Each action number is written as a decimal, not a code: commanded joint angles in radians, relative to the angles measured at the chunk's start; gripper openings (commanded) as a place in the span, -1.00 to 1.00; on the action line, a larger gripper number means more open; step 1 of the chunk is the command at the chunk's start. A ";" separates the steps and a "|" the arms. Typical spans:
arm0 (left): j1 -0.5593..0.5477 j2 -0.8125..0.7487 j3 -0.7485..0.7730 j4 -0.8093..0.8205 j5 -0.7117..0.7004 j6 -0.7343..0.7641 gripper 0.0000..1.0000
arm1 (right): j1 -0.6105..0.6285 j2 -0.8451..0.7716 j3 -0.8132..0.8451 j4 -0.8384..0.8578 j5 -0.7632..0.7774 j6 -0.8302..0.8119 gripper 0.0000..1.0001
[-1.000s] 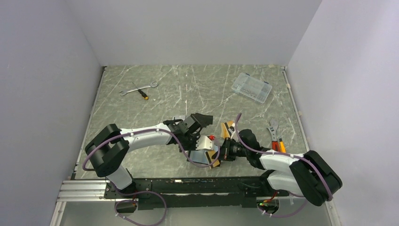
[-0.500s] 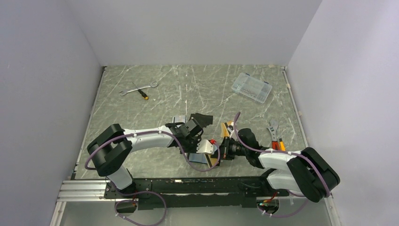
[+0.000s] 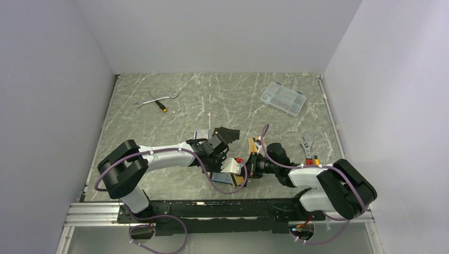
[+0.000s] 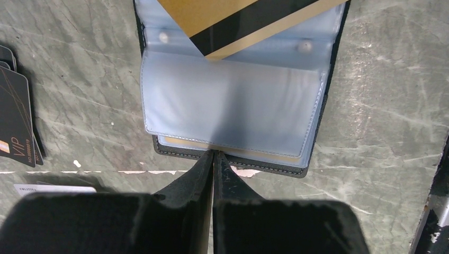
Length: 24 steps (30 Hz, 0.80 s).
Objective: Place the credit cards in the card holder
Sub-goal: Insert the credit card into the card holder.
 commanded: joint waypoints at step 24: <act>-0.007 -0.029 0.012 -0.052 -0.023 0.027 -0.84 | -0.001 0.088 -0.006 0.241 -0.046 0.031 -1.00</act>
